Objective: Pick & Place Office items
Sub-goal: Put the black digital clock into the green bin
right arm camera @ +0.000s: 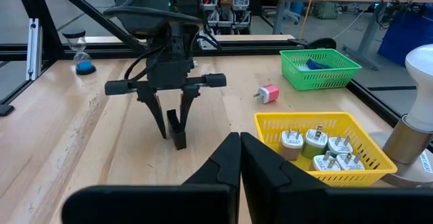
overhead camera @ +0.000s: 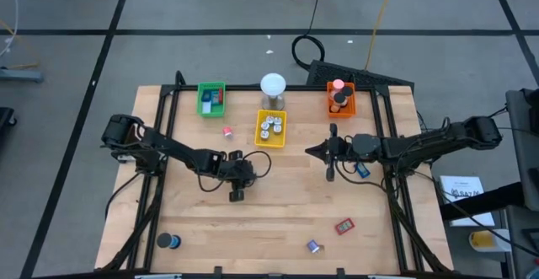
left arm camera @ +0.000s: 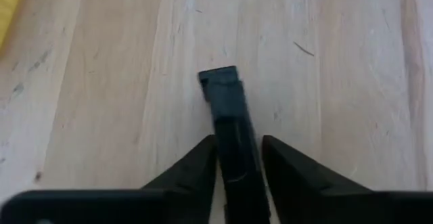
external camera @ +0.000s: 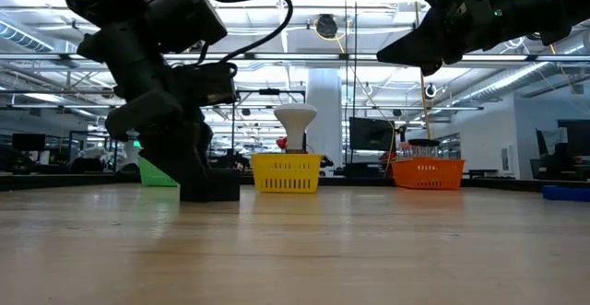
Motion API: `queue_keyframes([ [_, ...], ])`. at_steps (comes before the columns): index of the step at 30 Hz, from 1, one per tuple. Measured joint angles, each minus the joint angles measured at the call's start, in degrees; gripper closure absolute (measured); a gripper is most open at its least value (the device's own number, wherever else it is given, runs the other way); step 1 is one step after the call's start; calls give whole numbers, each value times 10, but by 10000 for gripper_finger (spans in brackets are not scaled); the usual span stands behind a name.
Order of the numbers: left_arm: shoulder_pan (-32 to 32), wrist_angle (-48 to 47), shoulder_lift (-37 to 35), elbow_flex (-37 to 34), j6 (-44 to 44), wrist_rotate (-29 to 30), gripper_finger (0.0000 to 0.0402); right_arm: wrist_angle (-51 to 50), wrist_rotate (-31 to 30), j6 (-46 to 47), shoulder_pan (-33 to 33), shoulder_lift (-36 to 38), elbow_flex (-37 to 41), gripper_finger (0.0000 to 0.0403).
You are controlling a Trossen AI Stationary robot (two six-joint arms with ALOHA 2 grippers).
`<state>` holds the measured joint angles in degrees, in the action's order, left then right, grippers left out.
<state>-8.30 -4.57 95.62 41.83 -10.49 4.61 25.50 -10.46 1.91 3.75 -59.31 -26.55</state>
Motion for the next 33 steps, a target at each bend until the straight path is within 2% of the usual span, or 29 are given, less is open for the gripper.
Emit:
queue_keyframes([
  [3, 3, -20, -18, -2, 9, 8, 320, 0, 0, 0, 0, 0, 0, 402],
  [6, 15, -58, -64, -3, 9, 33, 347, 0, 0, 0, 0, 0, 0, 402],
  [13, 72, -170, -209, -2, -43, 96, 347, 0, 0, 0, 0, 0, 0, 402],
  [17, 140, -271, -273, -2, -136, 184, 347, 0, 0, 0, 0, 0, 0, 402],
  [19, 186, -306, -289, -2, -159, 204, 345, 0, 0, 0, 0, 0, 0, 402],
  [22, 261, -317, -289, -2, -147, 201, 344, 1, 0, 0, 0, 0, 0, 402],
  [26, 349, -251, -251, -2, -101, 169, 343, 8, 0, 0, 0, 0, 0, 403],
  [30, 418, -199, -209, -1, -79, 134, 342, 9, 0, -1, 0, 0, 0, 403],
  [33, 446, -194, -179, -1, -75, 121, 341, 9, 0, -5, 0, 0, 0, 403],
])
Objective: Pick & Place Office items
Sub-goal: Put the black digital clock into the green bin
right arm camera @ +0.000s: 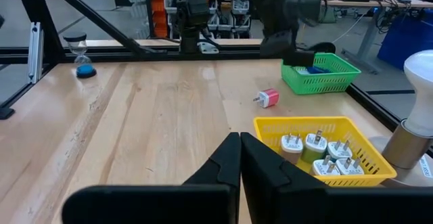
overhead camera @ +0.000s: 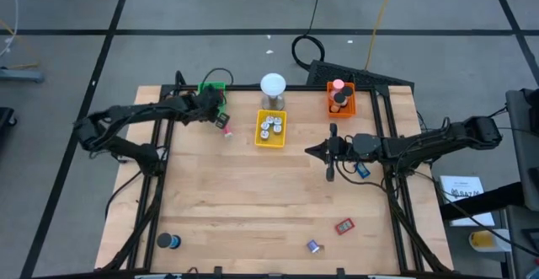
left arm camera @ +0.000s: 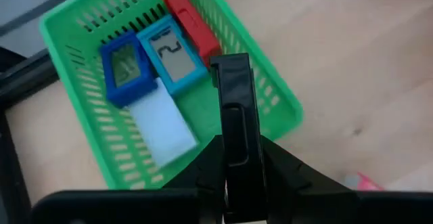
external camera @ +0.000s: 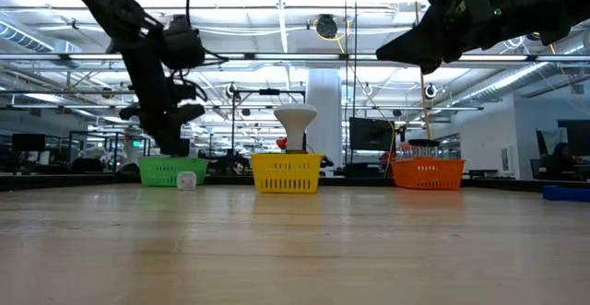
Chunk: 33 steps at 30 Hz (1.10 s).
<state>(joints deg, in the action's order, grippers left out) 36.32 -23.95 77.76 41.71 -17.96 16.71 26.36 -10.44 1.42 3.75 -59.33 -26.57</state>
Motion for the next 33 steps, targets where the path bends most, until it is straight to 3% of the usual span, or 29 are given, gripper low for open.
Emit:
queue_keyframes([
  [18, 43, 61, 40, 0, 7, 11, 339, 0, 1, -2, 1, 0, 0, 403],
  [26, 50, 103, 96, 1, 2, -9, 339, 0, 2, -2, 1, 0, 0, 403],
  [33, 53, 94, 88, 1, 2, -13, 322, 0, 2, -2, 1, 0, 0, 403],
])
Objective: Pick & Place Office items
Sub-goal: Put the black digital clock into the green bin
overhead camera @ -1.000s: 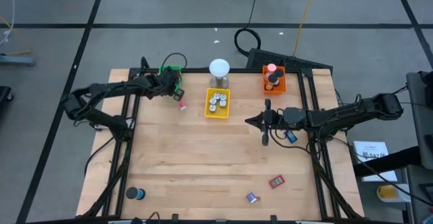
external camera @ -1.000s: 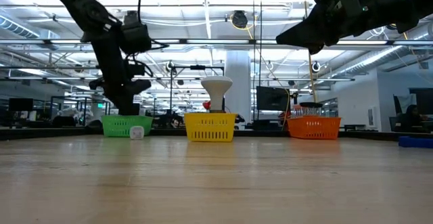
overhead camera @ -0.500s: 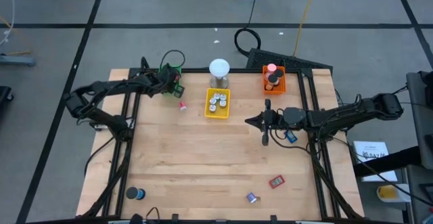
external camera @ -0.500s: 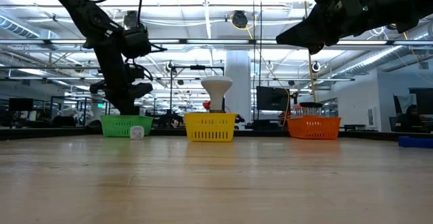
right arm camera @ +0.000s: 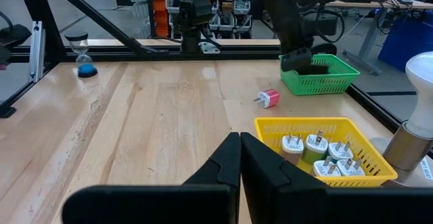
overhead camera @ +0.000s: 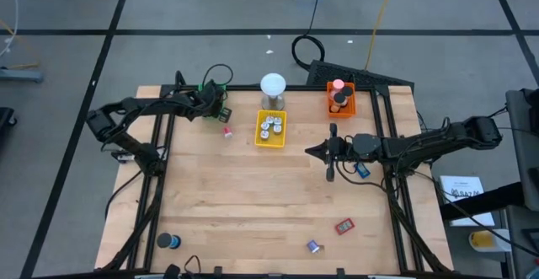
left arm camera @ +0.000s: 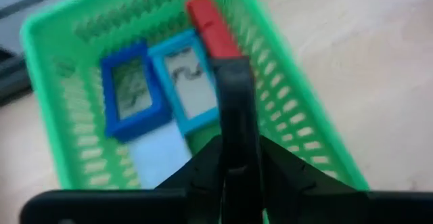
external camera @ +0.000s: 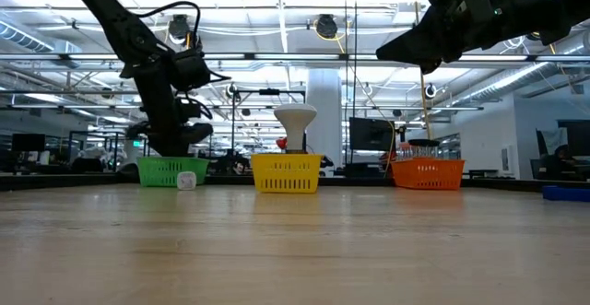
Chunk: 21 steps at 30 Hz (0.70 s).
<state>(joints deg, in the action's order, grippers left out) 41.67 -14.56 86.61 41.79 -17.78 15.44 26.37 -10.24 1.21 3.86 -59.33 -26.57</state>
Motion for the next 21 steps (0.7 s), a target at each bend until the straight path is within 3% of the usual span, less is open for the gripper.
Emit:
queue_keyframes([
  [5, 0, -12, -4, -1, -1, 0, 281, 0, 0, 0, 0, 0, 0, 403],
  [9, 0, -32, -4, -1, 4, 0, 273, 0, 0, 0, 0, 0, 0, 403],
  [21, -7, -45, -25, -1, 41, -14, 339, 0, 0, -4, 0, 0, 0, 403],
])
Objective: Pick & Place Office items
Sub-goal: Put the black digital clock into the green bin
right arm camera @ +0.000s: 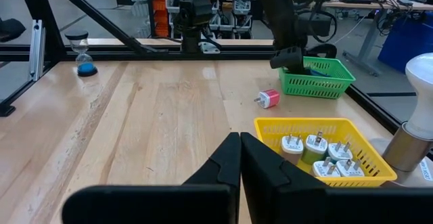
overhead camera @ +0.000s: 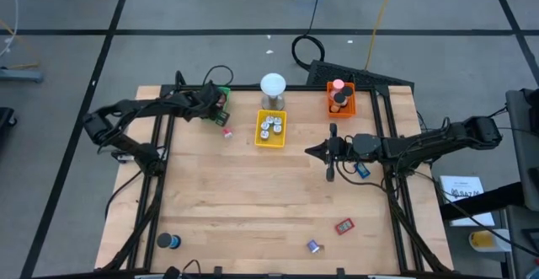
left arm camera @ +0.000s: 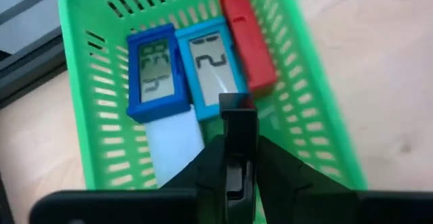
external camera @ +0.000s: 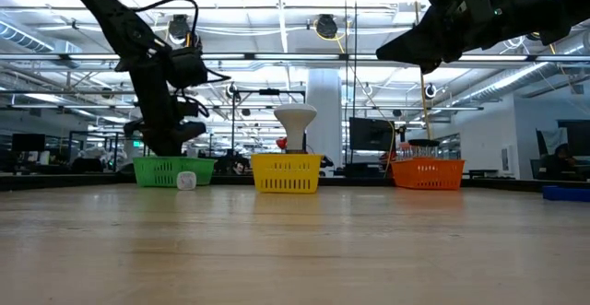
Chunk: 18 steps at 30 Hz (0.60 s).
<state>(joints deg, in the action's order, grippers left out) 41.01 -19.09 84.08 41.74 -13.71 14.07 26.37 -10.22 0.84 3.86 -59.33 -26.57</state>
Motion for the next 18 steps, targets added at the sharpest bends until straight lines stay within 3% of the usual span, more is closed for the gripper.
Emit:
queue_keyframes([
  [7, 0, -13, -42, 0, -28, -28, 339, 0, 0, 0, 0, 0, 0, 403],
  [18, 0, -35, -43, 1, -59, -40, 322, 0, 0, 0, 0, 0, 0, 403],
])
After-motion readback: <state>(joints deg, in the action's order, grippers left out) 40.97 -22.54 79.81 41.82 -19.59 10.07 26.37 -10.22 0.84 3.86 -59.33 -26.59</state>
